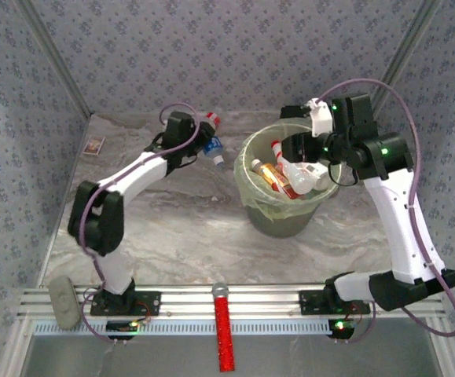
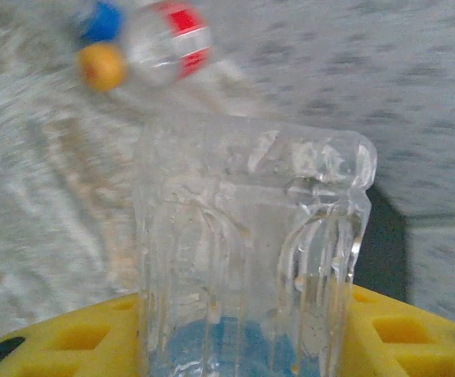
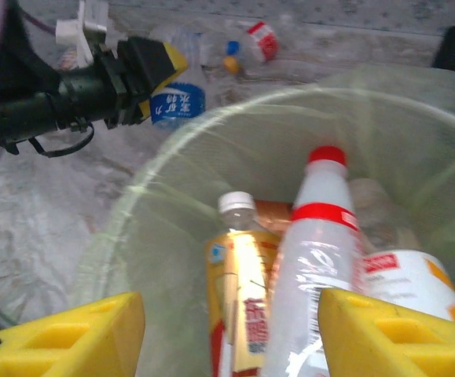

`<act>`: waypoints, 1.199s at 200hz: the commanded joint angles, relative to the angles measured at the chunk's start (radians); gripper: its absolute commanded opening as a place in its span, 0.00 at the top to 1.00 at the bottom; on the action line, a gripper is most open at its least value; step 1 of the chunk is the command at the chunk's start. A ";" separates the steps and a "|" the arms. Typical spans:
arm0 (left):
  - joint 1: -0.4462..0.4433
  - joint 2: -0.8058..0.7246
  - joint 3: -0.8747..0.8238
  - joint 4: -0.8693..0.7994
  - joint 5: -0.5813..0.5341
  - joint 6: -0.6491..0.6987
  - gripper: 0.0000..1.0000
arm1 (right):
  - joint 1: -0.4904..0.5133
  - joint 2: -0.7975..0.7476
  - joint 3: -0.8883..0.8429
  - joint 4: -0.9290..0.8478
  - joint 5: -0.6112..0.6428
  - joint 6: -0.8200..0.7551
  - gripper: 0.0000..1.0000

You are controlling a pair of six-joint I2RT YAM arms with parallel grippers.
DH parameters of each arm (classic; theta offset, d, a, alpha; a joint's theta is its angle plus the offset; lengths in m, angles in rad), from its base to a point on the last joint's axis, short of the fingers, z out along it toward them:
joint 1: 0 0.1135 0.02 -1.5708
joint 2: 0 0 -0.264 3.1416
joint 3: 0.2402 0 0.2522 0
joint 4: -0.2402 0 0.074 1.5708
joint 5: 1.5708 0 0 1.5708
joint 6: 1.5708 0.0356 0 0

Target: Put the plastic bottles in the bin

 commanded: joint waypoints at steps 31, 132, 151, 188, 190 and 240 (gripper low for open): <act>0.019 -0.234 -0.156 0.391 0.336 -0.003 0.59 | 0.100 0.133 0.144 0.067 -0.172 0.033 0.28; -0.035 -0.308 -0.228 0.818 0.461 -0.282 0.59 | 0.177 0.387 0.306 0.139 -0.376 0.041 0.19; -0.053 -0.290 -0.223 0.852 0.461 -0.310 0.59 | 0.169 0.403 0.311 0.153 -0.424 0.039 0.19; -0.075 -0.243 -0.220 0.920 0.456 -0.363 0.59 | 0.163 0.417 0.307 0.181 -0.509 0.042 0.24; -0.077 -0.241 -0.221 0.922 0.456 -0.366 0.58 | 0.163 0.418 0.306 0.180 -0.510 0.041 0.25; -0.077 -0.239 -0.219 0.876 0.454 -0.340 0.47 | 0.141 0.397 0.294 0.173 -0.500 0.035 0.45</act>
